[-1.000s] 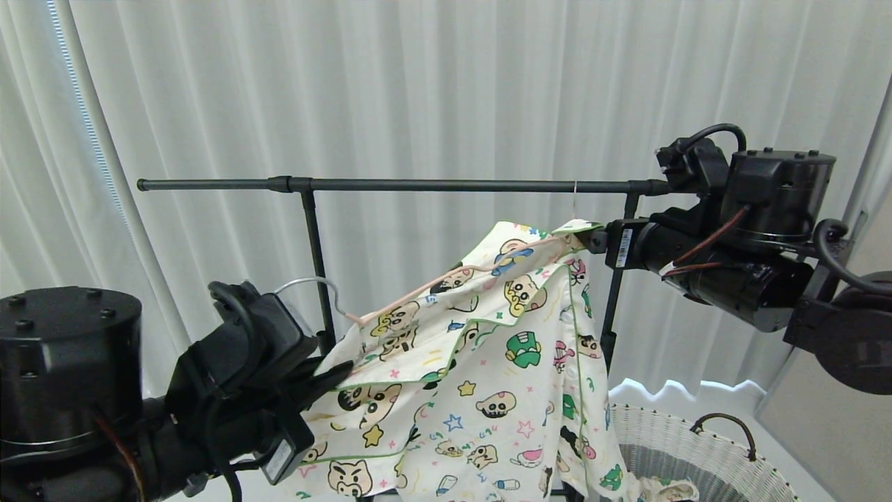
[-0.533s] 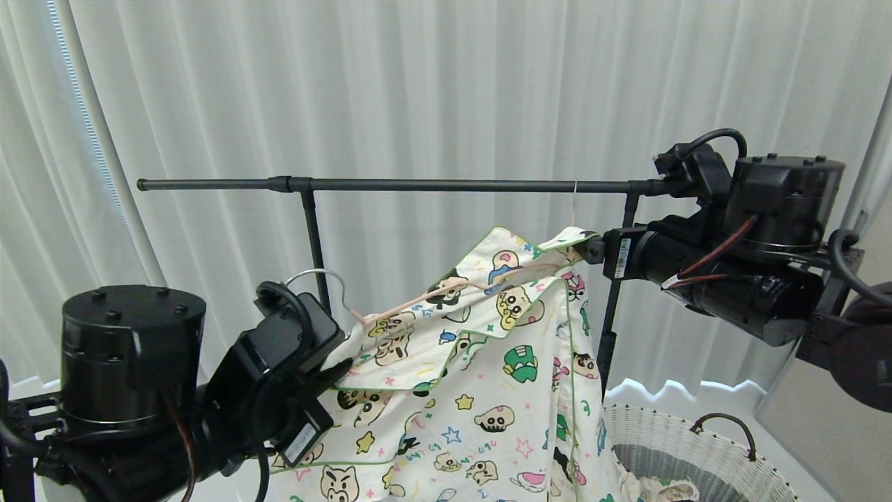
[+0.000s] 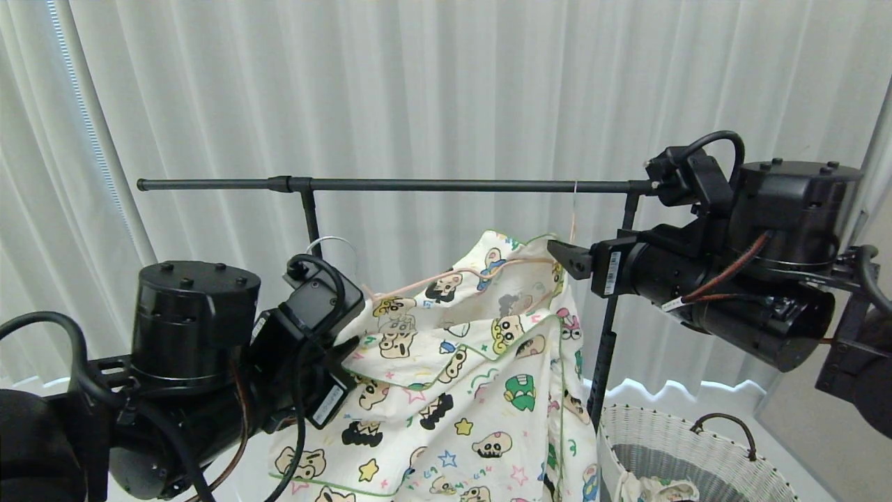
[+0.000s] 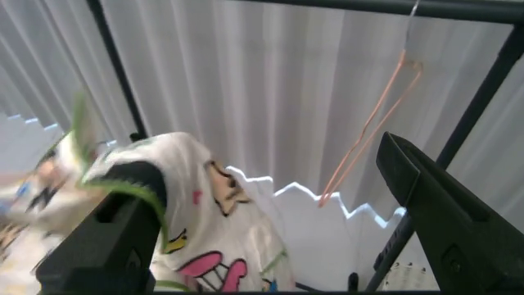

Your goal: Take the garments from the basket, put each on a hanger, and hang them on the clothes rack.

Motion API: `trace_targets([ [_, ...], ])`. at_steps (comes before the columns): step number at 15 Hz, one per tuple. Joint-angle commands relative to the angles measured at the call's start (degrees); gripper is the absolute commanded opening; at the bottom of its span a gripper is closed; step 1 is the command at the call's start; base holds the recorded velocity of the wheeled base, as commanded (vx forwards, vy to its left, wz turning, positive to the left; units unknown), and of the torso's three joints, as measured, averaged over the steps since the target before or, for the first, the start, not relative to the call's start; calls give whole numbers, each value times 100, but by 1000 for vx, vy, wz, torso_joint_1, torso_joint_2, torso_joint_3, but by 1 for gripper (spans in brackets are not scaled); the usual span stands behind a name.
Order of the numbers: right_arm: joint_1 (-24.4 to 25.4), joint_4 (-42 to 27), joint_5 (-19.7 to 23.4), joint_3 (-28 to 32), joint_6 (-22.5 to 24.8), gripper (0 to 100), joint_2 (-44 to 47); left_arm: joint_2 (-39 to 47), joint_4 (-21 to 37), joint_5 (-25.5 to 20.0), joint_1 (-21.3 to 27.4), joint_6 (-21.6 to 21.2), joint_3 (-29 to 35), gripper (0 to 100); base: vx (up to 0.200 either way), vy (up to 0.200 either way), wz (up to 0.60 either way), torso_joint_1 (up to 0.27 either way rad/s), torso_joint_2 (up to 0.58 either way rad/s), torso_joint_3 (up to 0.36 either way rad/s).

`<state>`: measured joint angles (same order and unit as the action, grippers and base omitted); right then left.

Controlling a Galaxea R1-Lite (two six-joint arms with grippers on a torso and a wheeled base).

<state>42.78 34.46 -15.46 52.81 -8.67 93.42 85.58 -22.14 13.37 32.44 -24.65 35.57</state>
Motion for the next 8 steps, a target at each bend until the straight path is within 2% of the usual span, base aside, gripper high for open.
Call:
trace_targets([
  [1,134,8,-19,-139,14,100,-122,214,-10,78,-27,4,108,0,0,0,0,0,0,0],
  [4,196,8,-36,-306,32,100,-219,231,-10,148,-18,30,108,0,0,0,0,0,0,0],
  [8,398,-54,-10,-737,67,100,-359,152,-27,-160,61,48,108,0,0,0,0,0,0,0],
])
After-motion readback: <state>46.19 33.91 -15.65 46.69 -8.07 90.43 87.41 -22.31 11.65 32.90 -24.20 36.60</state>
